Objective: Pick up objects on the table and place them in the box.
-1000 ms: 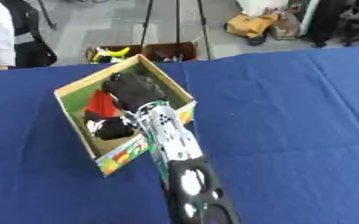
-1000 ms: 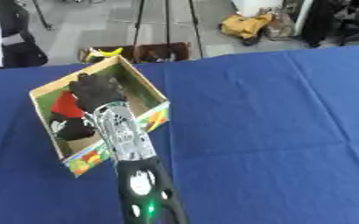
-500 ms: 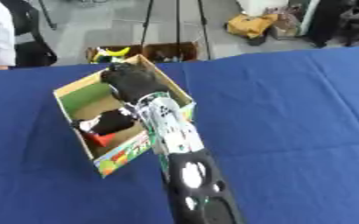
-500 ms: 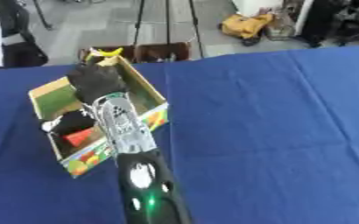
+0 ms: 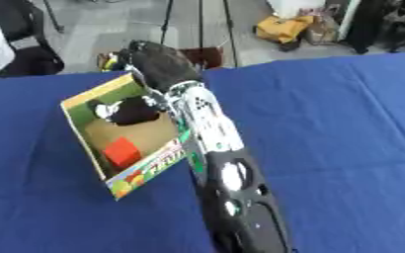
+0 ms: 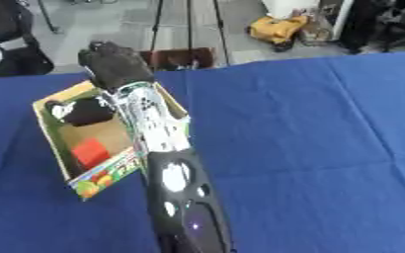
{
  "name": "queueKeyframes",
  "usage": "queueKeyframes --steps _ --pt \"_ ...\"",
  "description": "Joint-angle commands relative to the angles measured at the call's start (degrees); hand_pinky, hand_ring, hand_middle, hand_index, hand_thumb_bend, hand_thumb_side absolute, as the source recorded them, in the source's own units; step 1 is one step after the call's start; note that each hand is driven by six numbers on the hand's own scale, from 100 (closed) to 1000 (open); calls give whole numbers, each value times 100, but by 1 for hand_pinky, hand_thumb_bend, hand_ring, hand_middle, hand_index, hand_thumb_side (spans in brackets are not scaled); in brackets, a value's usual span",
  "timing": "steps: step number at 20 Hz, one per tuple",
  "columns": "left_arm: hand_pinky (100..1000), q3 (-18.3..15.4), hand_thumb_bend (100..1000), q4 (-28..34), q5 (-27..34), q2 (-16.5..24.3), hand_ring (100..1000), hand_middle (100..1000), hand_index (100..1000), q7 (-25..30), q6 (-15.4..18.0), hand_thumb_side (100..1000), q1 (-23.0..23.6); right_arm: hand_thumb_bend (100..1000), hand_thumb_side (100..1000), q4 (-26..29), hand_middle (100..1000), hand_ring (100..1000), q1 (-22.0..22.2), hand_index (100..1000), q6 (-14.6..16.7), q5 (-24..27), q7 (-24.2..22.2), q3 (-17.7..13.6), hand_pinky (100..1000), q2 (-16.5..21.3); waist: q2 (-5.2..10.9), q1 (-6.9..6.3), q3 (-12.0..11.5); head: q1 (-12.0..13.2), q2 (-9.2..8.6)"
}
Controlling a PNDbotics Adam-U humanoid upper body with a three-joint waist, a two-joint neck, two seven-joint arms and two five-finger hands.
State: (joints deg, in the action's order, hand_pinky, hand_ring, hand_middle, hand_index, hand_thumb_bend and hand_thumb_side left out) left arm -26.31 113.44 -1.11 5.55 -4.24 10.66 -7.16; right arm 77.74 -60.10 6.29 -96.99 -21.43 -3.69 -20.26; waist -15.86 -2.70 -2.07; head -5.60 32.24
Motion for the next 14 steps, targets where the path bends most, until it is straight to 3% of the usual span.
queueKeyframes --steps 1,5,9,14 --pt "358 21 525 115 2 134 568 643 900 5 8 876 -46 374 746 347 783 853 -182 829 -82 307 198 132 747 177 123 -18 -1 31 46" --pt "358 17 524 115 2 146 568 643 900 -4 5 876 -38 333 732 561 778 849 -266 826 -205 716 360 235 744 448 144 -14 13 45 54" --pt "358 12 523 115 0 161 568 643 900 -17 1 876 -30 321 729 584 775 847 -348 827 -363 1550 372 281 744 845 165 -8 33 69 60" --pt "358 10 526 115 -6 167 568 643 900 -27 4 878 -18 265 726 666 772 846 -291 829 -456 2026 408 273 741 1138 172 -18 63 85 55"
